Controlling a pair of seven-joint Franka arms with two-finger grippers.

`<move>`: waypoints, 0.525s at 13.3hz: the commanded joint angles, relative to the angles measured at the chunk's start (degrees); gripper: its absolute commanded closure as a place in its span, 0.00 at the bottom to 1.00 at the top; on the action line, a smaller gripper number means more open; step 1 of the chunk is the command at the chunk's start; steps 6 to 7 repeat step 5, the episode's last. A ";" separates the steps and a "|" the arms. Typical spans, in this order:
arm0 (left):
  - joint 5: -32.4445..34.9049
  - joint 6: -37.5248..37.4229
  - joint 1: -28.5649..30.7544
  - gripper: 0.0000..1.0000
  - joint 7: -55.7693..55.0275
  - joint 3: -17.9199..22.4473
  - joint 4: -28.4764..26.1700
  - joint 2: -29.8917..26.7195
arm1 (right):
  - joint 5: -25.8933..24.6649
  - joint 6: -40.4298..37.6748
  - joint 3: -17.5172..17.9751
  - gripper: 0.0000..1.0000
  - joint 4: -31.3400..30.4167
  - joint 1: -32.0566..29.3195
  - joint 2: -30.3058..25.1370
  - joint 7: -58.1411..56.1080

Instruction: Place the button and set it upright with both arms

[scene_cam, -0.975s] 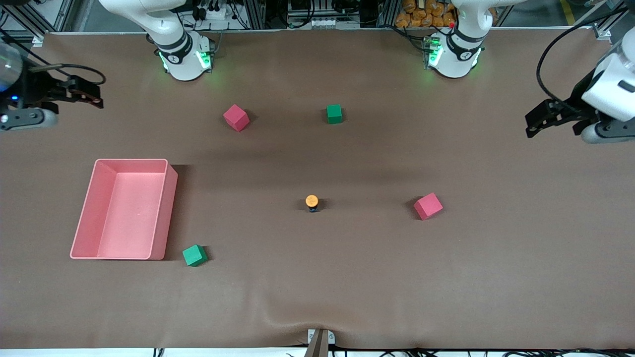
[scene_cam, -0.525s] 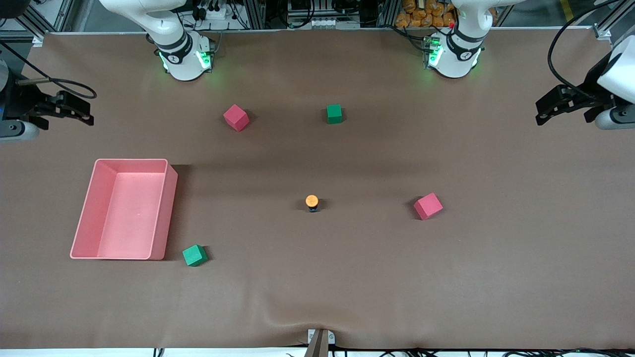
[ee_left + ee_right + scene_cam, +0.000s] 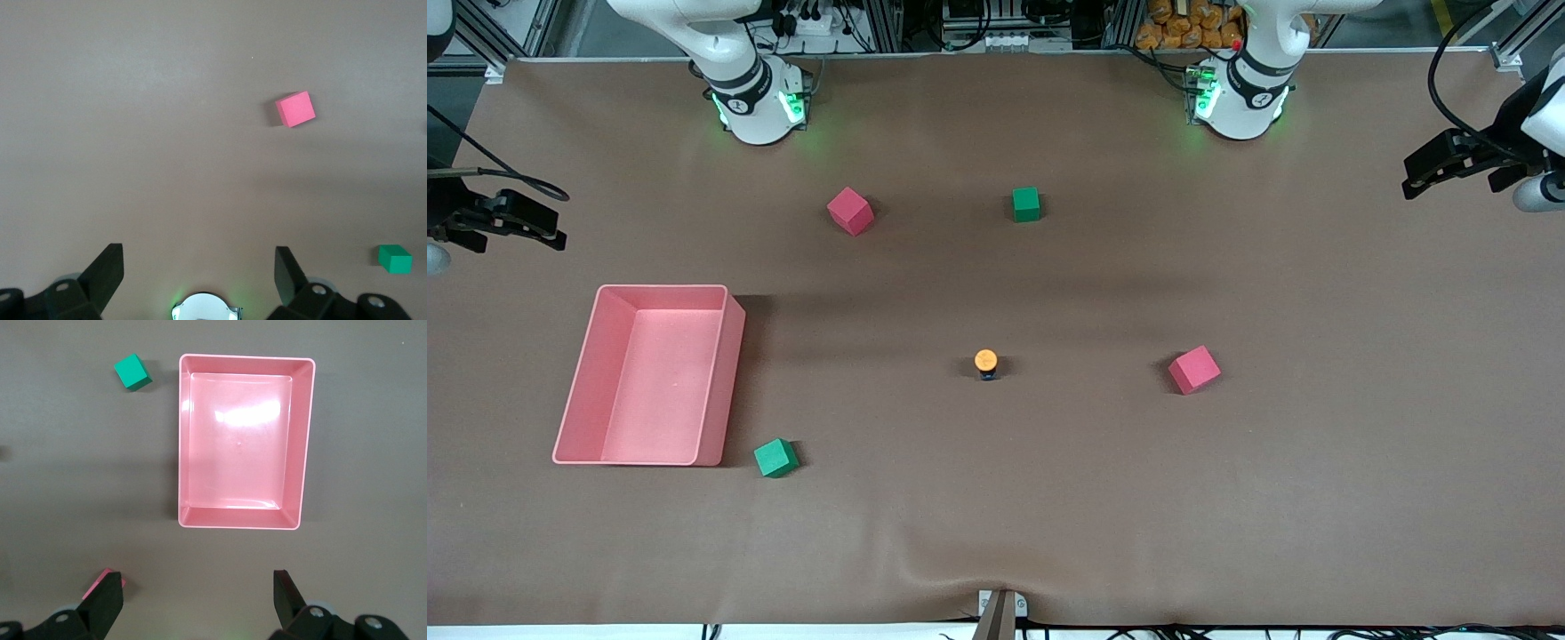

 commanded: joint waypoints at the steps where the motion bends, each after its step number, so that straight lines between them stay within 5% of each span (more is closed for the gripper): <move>1: -1.13 -0.97 -0.13 0.00 0.76 -0.07 -0.30 -1.08 | -0.32 -0.30 0.48 0.00 -0.54 0.32 -1.51 0.45; 7: -1.13 -4.13 -0.22 0.00 -0.03 -0.24 0.92 -1.26 | 0.12 3.39 0.21 0.00 -0.63 -1.60 -0.63 -1.46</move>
